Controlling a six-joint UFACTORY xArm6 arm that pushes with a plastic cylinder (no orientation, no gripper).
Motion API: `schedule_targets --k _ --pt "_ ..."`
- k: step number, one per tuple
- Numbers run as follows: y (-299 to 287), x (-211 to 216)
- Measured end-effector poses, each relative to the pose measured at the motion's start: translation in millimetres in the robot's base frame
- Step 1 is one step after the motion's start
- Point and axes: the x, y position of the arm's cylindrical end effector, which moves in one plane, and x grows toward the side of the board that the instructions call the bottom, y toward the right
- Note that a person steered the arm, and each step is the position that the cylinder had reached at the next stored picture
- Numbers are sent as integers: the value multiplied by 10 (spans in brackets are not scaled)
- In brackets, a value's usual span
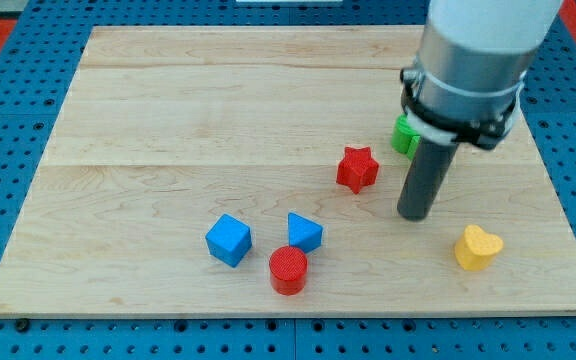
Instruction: Move the red star above the blue cube
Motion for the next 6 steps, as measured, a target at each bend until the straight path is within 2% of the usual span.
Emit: schedule_targets --k 1,2,3,4,5,6 --pt "-321 -430" --pt "-832 -585" --pt "-1511 -374" --pt "-1710 -471" --pt "-1924 -793" --pt "-2471 -908"
